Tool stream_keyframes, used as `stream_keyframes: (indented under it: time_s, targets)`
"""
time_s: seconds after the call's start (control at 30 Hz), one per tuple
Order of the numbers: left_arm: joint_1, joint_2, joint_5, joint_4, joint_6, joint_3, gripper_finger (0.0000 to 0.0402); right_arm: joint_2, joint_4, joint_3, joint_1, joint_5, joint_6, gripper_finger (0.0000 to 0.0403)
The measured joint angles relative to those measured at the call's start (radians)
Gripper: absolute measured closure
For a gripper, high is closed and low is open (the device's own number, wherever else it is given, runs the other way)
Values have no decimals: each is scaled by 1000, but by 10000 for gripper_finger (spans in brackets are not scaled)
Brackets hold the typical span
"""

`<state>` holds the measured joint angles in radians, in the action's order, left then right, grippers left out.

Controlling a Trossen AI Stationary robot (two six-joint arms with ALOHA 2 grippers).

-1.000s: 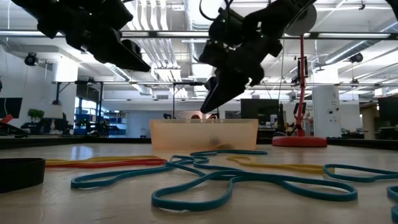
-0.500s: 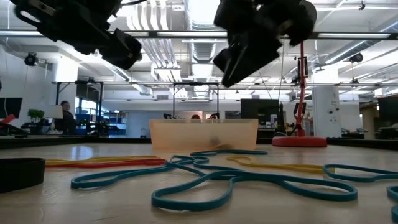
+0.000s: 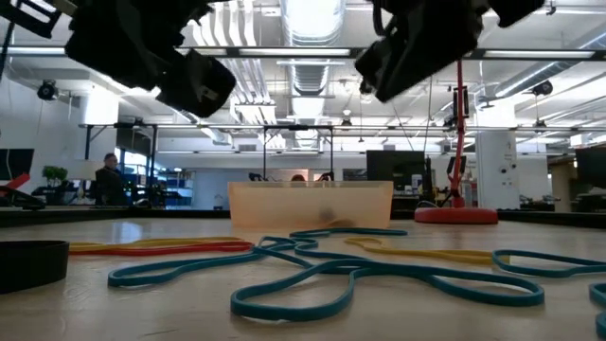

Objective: Pick and place rubber bands into bin
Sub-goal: Put the black rubber band into the orange bin

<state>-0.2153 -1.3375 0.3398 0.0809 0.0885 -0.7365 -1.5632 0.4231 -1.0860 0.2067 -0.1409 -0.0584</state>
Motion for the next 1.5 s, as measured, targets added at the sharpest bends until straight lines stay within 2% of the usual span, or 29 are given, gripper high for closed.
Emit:
stream_keyframes:
  time_s: [0.2,0.33,0.43,0.63,0.8,0.97,1.13,1.5]
  targets:
    - [-76,-119,-223,332,-19,-240,244,13,-10,72,6,14,62,334]
    - [-121,-173,-248,439,-88,-376,244,13,-20,132,5,19,95,335]
    - [-161,-206,-249,462,-141,-425,244,17,-52,189,7,37,117,335]
    - [-249,-260,-315,461,-239,-466,244,36,-196,320,12,37,109,335]
    - [-293,-305,-361,457,-292,-478,244,90,-208,370,11,40,104,335]
    - [-302,-373,-357,456,-294,-476,244,171,-223,399,11,40,104,335]
    - [-302,-436,-294,470,-274,-488,244,253,-242,431,14,47,132,335]
    - [-305,-466,-283,505,-183,-497,244,338,-267,484,33,97,157,335]
